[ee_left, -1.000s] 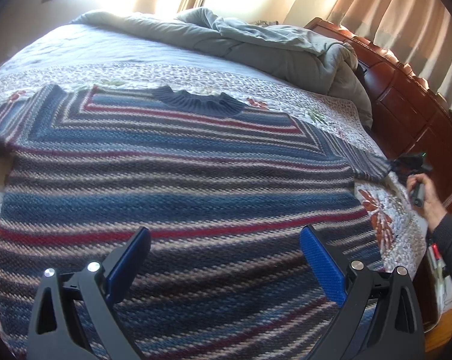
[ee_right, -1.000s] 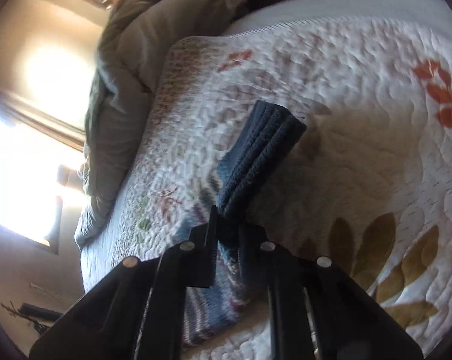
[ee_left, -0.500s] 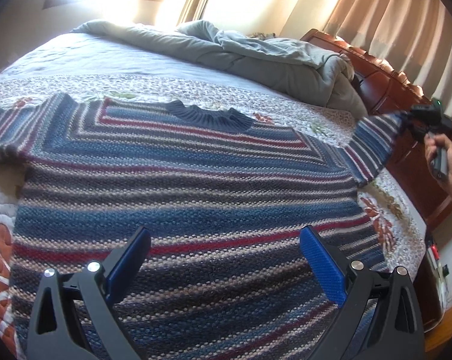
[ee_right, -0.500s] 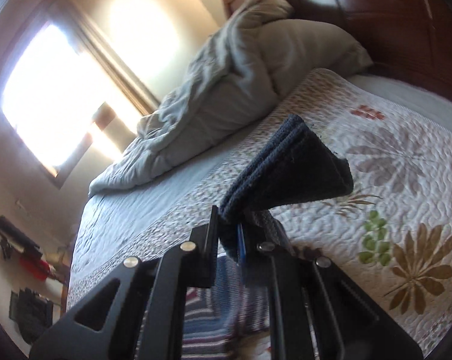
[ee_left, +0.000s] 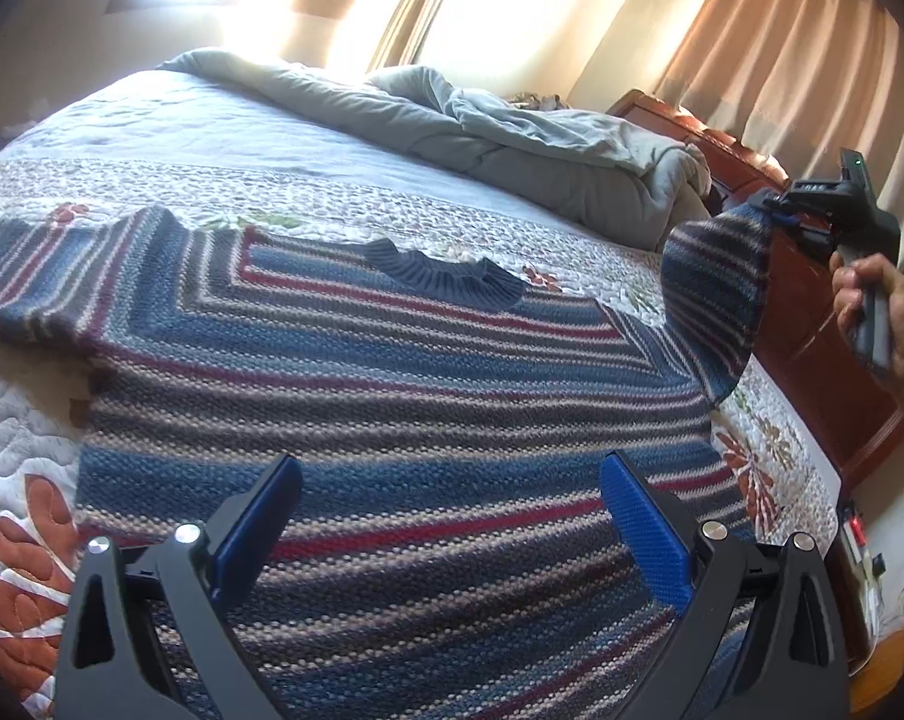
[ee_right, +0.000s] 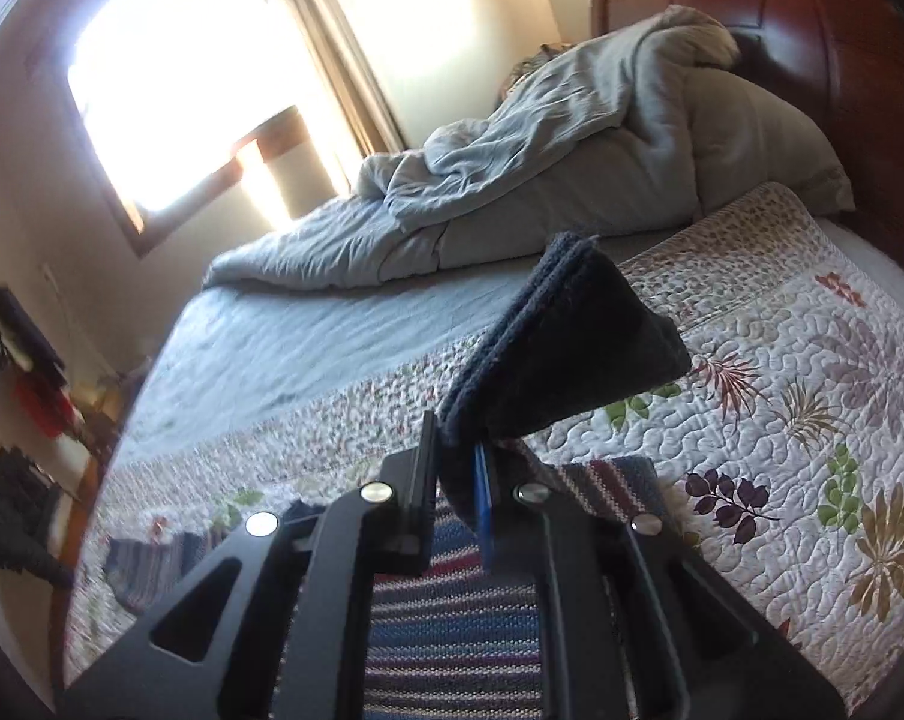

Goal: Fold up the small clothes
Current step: 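Lift the sleeve with the right tool, fold it across the body, release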

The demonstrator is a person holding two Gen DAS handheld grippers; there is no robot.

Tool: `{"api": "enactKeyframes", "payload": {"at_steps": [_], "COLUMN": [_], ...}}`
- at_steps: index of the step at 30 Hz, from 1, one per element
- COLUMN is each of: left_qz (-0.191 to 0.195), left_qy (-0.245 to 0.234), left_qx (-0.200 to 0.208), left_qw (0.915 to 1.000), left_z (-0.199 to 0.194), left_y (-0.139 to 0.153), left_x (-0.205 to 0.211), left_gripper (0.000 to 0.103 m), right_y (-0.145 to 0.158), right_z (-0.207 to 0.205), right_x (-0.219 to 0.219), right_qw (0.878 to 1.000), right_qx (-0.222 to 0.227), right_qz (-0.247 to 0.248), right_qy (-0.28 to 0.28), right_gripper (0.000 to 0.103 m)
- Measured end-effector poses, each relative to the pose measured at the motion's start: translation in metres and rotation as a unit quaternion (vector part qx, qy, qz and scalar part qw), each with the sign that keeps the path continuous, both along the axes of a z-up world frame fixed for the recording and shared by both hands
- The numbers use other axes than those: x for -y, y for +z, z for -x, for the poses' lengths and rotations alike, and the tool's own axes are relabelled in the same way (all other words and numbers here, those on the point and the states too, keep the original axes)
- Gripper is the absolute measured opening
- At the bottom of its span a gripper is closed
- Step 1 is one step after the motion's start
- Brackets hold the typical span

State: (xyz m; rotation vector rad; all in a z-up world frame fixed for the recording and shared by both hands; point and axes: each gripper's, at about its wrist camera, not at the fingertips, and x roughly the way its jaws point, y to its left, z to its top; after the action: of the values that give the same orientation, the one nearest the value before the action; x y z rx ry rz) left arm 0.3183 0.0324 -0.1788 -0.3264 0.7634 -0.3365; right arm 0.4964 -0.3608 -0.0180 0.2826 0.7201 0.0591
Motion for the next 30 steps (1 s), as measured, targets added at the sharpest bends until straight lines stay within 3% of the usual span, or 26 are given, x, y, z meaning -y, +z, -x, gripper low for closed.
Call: {"api": "enactKeyframes", "payload": {"at_steps": [4,9,12,15,19,21,22,24,27,28,30], "left_qz": [0.01,0.018,0.025,0.035,0.042,0.042,0.042,0.041,0.04,0.044,0.067], "left_qy": [0.005,0.015,0.025,0.037,0.042,0.044,0.045,0.049,0.059,0.063,0.063], "left_qx": [-0.001,0.001,0.004,-0.004,-0.011,-0.012,-0.012,-0.014,-0.02,-0.022,-0.035], "left_qw": [0.9999,0.9997,0.9994,0.9987,0.9982,0.9981,0.998,0.9978,0.9972,0.9968,0.9951], "left_z": [0.0,0.001,0.002,0.0,-0.003,-0.004,-0.004,-0.005,-0.005,-0.005,-0.006], "left_y": [0.001,0.004,0.006,0.004,0.002,0.002,0.002,0.001,-0.004,-0.006,-0.008], "left_x": [-0.007,-0.017,-0.028,-0.038,-0.044,-0.046,-0.046,-0.048,-0.051,-0.053,-0.057], "left_gripper": [0.099,0.099,0.099,0.099,0.099,0.099,0.099,0.099,0.099,0.099,0.099], "right_y": [-0.019,-0.065,-0.107,-0.152,-0.195,-0.207,-0.211,-0.216,-0.21,-0.204,-0.178], "right_z": [-0.002,-0.001,0.003,0.012,0.028,0.032,0.033,0.037,0.049,0.052,0.067], "right_x": [-0.054,-0.141,-0.191,-0.237,-0.278,-0.288,-0.29,-0.293,-0.291,-0.289,-0.264], "right_qw": [0.996,0.975,0.955,0.926,0.893,0.884,0.883,0.887,0.898,0.905,0.942], "right_qx": [-0.009,-0.026,-0.043,-0.056,-0.063,-0.071,-0.074,-0.08,-0.075,-0.072,-0.066], "right_qz": [0.076,0.198,0.266,0.333,0.392,0.403,0.403,0.386,0.344,0.325,0.22], "right_qy": [0.035,0.095,0.129,0.168,0.211,0.226,0.229,0.241,0.264,0.266,0.244], "right_gripper": [0.01,0.009,0.009,0.009,0.008,0.008,0.009,0.024,0.053,0.064,0.066]}}
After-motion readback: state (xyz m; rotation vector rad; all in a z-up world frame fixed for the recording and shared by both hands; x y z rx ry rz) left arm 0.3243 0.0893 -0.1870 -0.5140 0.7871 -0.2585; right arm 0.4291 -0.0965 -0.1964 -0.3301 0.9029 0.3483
